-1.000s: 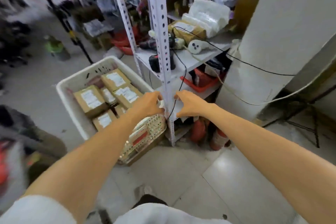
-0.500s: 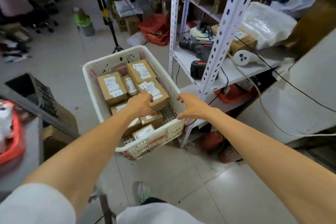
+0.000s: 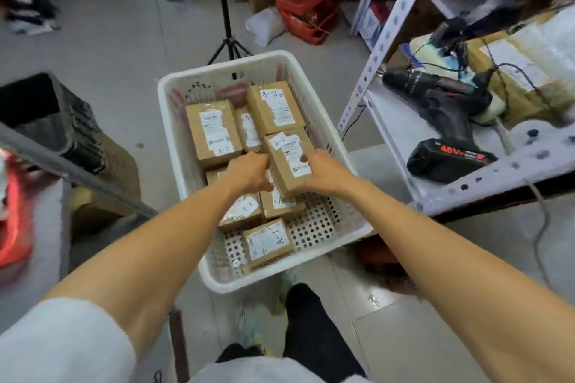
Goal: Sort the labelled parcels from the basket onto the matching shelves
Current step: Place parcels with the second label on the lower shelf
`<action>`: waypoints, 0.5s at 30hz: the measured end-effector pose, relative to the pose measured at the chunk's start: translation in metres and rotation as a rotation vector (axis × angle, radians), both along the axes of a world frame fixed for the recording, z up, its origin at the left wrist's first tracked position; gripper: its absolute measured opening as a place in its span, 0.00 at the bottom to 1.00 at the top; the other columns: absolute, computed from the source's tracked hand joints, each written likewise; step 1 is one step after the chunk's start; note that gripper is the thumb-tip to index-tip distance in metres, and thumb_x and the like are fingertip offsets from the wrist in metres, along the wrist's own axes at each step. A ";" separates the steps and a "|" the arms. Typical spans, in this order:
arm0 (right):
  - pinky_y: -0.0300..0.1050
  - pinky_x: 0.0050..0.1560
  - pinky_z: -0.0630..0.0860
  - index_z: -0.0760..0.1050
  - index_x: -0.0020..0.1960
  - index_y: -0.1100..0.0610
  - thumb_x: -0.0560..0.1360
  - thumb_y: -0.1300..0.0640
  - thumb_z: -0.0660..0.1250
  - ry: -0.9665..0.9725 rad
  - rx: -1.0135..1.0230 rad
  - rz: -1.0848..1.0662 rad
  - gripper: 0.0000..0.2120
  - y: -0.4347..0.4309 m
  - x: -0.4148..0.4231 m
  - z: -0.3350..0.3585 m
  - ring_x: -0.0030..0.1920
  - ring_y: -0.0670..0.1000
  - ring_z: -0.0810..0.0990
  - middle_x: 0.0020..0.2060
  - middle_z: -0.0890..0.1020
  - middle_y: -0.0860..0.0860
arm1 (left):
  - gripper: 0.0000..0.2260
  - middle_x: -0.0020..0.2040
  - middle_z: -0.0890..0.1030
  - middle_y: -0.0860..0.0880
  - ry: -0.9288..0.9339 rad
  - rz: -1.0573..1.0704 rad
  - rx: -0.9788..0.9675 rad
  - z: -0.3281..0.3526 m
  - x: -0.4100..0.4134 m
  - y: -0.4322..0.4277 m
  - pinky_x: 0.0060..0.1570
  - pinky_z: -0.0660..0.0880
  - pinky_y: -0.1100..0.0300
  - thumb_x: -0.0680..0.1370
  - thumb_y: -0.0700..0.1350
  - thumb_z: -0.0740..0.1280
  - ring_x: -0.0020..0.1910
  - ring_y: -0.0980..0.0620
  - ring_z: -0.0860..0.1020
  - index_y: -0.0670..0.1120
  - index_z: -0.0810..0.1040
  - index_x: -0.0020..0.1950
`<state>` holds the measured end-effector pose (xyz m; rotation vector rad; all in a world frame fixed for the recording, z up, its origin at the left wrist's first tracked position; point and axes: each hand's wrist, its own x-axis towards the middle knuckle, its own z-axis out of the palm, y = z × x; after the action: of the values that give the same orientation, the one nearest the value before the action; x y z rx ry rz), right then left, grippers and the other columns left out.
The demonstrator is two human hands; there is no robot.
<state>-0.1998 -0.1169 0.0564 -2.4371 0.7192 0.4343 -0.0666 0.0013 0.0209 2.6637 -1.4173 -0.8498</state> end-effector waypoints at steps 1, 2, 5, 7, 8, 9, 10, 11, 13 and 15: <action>0.47 0.54 0.74 0.70 0.62 0.58 0.68 0.53 0.73 -0.001 0.002 -0.016 0.25 -0.007 0.012 -0.008 0.58 0.55 0.75 0.57 0.75 0.54 | 0.21 0.55 0.79 0.48 0.024 0.028 0.012 -0.005 0.004 -0.005 0.47 0.76 0.52 0.70 0.55 0.73 0.53 0.45 0.78 0.48 0.73 0.59; 0.47 0.55 0.74 0.70 0.63 0.58 0.69 0.54 0.73 0.000 0.001 -0.024 0.25 -0.014 0.023 -0.017 0.58 0.55 0.74 0.58 0.74 0.54 | 0.22 0.55 0.79 0.48 0.045 0.059 0.010 -0.012 0.009 -0.010 0.48 0.76 0.52 0.70 0.55 0.72 0.53 0.45 0.78 0.48 0.73 0.60; 0.50 0.59 0.73 0.68 0.64 0.58 0.67 0.53 0.73 0.057 0.037 -0.069 0.28 -0.033 0.044 -0.058 0.61 0.57 0.73 0.60 0.73 0.55 | 0.23 0.56 0.79 0.48 0.126 0.167 0.051 -0.037 0.021 -0.022 0.49 0.76 0.52 0.71 0.54 0.72 0.53 0.45 0.78 0.48 0.73 0.62; 0.52 0.61 0.72 0.68 0.64 0.57 0.64 0.50 0.74 0.106 0.072 -0.114 0.32 -0.045 0.056 -0.088 0.62 0.58 0.73 0.61 0.73 0.56 | 0.23 0.57 0.79 0.48 0.153 0.207 0.089 -0.056 0.028 -0.032 0.50 0.75 0.53 0.72 0.54 0.72 0.55 0.46 0.78 0.48 0.72 0.63; 0.53 0.62 0.72 0.68 0.65 0.56 0.62 0.48 0.73 0.131 0.078 -0.128 0.35 -0.051 0.062 -0.104 0.63 0.58 0.73 0.62 0.73 0.56 | 0.23 0.58 0.79 0.48 0.164 0.221 0.101 -0.065 0.031 -0.039 0.50 0.74 0.54 0.72 0.53 0.71 0.56 0.46 0.77 0.47 0.72 0.64; 0.52 0.62 0.72 0.67 0.67 0.55 0.59 0.46 0.72 0.156 0.083 -0.138 0.38 -0.059 0.068 -0.123 0.63 0.58 0.72 0.63 0.73 0.55 | 0.23 0.58 0.79 0.48 0.180 0.236 0.114 -0.073 0.035 -0.046 0.51 0.74 0.53 0.73 0.53 0.71 0.57 0.46 0.77 0.47 0.72 0.64; 0.52 0.61 0.72 0.67 0.68 0.54 0.57 0.43 0.71 0.170 0.078 -0.145 0.42 -0.066 0.073 -0.140 0.64 0.58 0.72 0.63 0.73 0.55 | 0.22 0.58 0.79 0.47 0.191 0.245 0.115 -0.080 0.037 -0.052 0.53 0.75 0.52 0.73 0.53 0.71 0.57 0.46 0.77 0.47 0.72 0.64; 0.52 0.61 0.71 0.65 0.70 0.54 0.55 0.41 0.70 0.175 0.069 -0.158 0.46 -0.076 0.079 -0.162 0.64 0.59 0.72 0.64 0.73 0.54 | 0.22 0.58 0.79 0.47 0.199 0.250 0.117 -0.088 0.040 -0.060 0.55 0.75 0.52 0.73 0.54 0.71 0.57 0.45 0.77 0.46 0.73 0.63; 0.54 0.64 0.69 0.60 0.74 0.56 0.56 0.42 0.70 0.155 0.025 -0.189 0.49 -0.087 0.091 -0.175 0.67 0.60 0.69 0.66 0.70 0.56 | 0.22 0.58 0.79 0.46 0.202 0.248 0.126 -0.104 0.047 -0.075 0.55 0.74 0.51 0.73 0.56 0.70 0.57 0.45 0.77 0.47 0.73 0.63; 0.55 0.67 0.64 0.55 0.75 0.61 0.63 0.47 0.72 0.168 -0.012 -0.218 0.47 -0.096 0.099 -0.179 0.69 0.63 0.63 0.69 0.65 0.61 | 0.23 0.57 0.79 0.47 0.213 0.257 0.148 -0.124 0.053 -0.087 0.54 0.75 0.51 0.72 0.58 0.69 0.55 0.45 0.78 0.48 0.73 0.62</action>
<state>-0.1008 -0.2126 -0.1226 -2.3197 1.0493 0.5529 -0.0131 -0.0852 -0.1033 2.6775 -0.9770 -1.2065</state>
